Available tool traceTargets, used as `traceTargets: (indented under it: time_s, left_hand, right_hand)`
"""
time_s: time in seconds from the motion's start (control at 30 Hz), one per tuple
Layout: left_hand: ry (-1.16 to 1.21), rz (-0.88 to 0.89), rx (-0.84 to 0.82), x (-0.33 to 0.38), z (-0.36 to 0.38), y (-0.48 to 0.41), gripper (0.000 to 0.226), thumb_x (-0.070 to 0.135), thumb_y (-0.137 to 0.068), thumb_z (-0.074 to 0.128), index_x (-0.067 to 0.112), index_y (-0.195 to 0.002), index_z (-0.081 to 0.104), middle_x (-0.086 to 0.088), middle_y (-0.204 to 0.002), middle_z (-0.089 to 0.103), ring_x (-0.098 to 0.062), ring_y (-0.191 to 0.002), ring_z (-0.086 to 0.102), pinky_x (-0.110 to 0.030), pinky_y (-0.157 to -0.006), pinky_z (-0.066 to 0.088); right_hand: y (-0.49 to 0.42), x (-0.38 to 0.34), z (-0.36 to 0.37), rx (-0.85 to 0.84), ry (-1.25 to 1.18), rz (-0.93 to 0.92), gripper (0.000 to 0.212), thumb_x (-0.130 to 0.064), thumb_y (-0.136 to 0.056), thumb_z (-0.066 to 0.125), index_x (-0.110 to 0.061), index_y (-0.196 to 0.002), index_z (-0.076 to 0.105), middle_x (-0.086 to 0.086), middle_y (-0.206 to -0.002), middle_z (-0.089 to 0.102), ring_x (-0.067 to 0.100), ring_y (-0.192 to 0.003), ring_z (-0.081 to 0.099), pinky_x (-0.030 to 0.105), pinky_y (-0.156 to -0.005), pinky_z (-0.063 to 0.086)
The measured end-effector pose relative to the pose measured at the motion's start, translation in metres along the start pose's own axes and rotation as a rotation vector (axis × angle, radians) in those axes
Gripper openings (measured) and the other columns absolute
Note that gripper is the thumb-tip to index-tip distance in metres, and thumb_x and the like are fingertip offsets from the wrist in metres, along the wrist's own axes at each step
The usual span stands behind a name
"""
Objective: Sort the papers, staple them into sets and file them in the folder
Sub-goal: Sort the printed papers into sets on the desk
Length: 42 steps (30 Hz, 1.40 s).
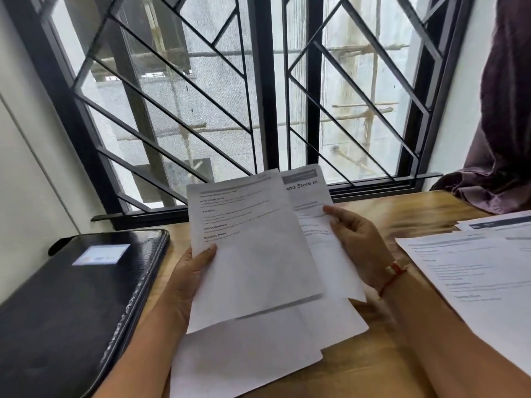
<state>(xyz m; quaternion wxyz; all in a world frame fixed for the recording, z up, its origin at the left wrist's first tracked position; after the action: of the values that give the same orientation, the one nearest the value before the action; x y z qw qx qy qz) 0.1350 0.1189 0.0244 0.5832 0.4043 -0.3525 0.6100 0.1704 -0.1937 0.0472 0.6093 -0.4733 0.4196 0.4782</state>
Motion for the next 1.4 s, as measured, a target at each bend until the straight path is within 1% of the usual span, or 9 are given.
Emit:
traceTargets:
  time_s: [0.17, 0.37, 0.57, 0.7, 0.87, 1.03, 1.2, 1.3, 1.4]
  left_hand:
    - [-0.011, -0.083, -0.017, -0.008, 0.001, 0.003, 0.039, 0.013, -0.088, 0.066, 0.007, -0.126, 0.061, -0.021, -0.111, 0.073, -0.036, -0.082, 0.074, -0.045, -0.062, 0.06]
    - [-0.074, -0.084, -0.014, -0.011, 0.002, 0.003, 0.042, 0.013, -0.086, 0.069, 0.005, -0.127, 0.06, -0.024, -0.109, 0.072, -0.036, -0.08, 0.074, -0.043, -0.061, 0.06]
    - [-0.075, -0.083, -0.03, -0.012, 0.004, 0.004, 0.046, 0.015, -0.081, 0.071, 0.007, -0.125, 0.06, -0.025, -0.113, 0.071, -0.038, -0.084, 0.072, -0.051, -0.069, 0.062]
    - [-0.055, -0.091, -0.072, -0.012, 0.008, 0.005, 0.039, 0.013, -0.087, 0.067, 0.008, -0.125, 0.061, -0.025, -0.115, 0.07, -0.038, -0.087, 0.072, -0.054, -0.073, 0.061]
    - [-0.041, -0.13, -0.131, -0.018, 0.012, 0.007, 0.056, 0.017, -0.079, 0.075, 0.013, -0.132, 0.058, -0.023, -0.122, 0.068, -0.04, -0.099, 0.069, -0.055, -0.081, 0.058]
    - [-0.062, -0.174, -0.164, -0.022, 0.017, 0.012, 0.055, 0.014, -0.078, 0.076, 0.013, -0.131, 0.059, -0.024, -0.12, 0.068, -0.041, -0.097, 0.069, -0.058, -0.083, 0.057]
    - [-0.025, -0.101, -0.058, -0.008, 0.009, 0.008, 0.048, 0.008, -0.085, 0.07, 0.011, -0.132, 0.058, -0.023, -0.116, 0.07, -0.035, -0.084, 0.073, -0.048, -0.068, 0.061]
    - [0.049, -0.047, 0.028, 0.004, 0.001, 0.005, 0.034, 0.009, -0.094, 0.06, 0.009, -0.128, 0.061, -0.016, -0.101, 0.075, -0.029, -0.077, 0.075, -0.041, -0.059, 0.061]
    - [0.164, -0.04, 0.089, 0.012, -0.002, 0.009, 0.015, 0.008, -0.1, 0.052, 0.006, -0.109, 0.063, -0.007, -0.072, 0.074, -0.015, -0.055, 0.071, -0.021, -0.042, 0.053]
  right_hand:
    - [0.012, 0.001, 0.027, -0.154, -0.059, 0.031, 0.036, -0.003, -0.102, 0.046, -0.021, -0.127, 0.065, 0.008, -0.124, 0.069, 0.026, -0.107, 0.066, 0.047, -0.099, 0.052]
    - [0.021, -0.003, 0.043, -0.273, -0.081, 0.01, 0.05, -0.007, -0.103, 0.042, -0.034, -0.145, 0.041, 0.003, -0.125, 0.068, 0.021, -0.104, 0.067, 0.045, -0.092, 0.054]
    - [0.025, -0.001, 0.049, -0.343, -0.071, 0.022, 0.062, -0.014, -0.098, 0.053, -0.024, -0.154, 0.027, 0.01, -0.135, 0.062, 0.033, -0.125, 0.058, 0.054, -0.104, 0.045]
    - [0.027, 0.0, 0.048, -0.321, -0.003, -0.002, 0.061, 0.004, -0.099, 0.049, -0.022, -0.151, 0.032, 0.008, -0.131, 0.065, 0.035, -0.118, 0.063, 0.052, -0.096, 0.051]
    - [0.029, -0.003, 0.047, -0.221, -0.014, -0.041, 0.053, 0.006, -0.1, 0.043, -0.023, -0.144, 0.042, 0.001, -0.124, 0.069, 0.025, -0.108, 0.069, 0.038, -0.083, 0.058]
    - [0.03, -0.003, 0.051, -0.239, -0.106, -0.02, 0.054, 0.01, -0.099, 0.039, -0.022, -0.141, 0.045, 0.003, -0.125, 0.069, 0.027, -0.109, 0.068, 0.039, -0.083, 0.057]
    - [0.031, -0.003, 0.053, -0.223, -0.283, 0.104, 0.033, -0.016, -0.105, 0.043, -0.026, -0.135, 0.052, 0.005, -0.124, 0.068, 0.027, -0.086, 0.068, 0.034, -0.068, 0.055]
    - [0.028, 0.005, 0.042, -0.089, -0.03, 0.107, 0.027, -0.023, -0.105, 0.045, -0.016, -0.13, 0.054, 0.007, -0.118, 0.068, 0.021, -0.079, 0.073, 0.033, -0.063, 0.059]
    - [0.027, 0.006, 0.037, -0.059, 0.501, -0.037, 0.014, -0.025, -0.1, 0.056, -0.016, -0.102, 0.066, 0.008, -0.1, 0.074, 0.009, -0.075, 0.073, 0.029, -0.064, 0.061]
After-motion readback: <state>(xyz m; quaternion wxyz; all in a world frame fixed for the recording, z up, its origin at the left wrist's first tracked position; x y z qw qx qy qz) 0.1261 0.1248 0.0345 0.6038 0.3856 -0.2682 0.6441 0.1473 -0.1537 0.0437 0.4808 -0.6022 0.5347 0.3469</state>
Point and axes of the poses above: each hand's wrist, its own y-axis away from the middle knuckle, its own z-axis out of the palm, x = y × z, the point moved 7 cm from there along -y, towards the middle knuckle
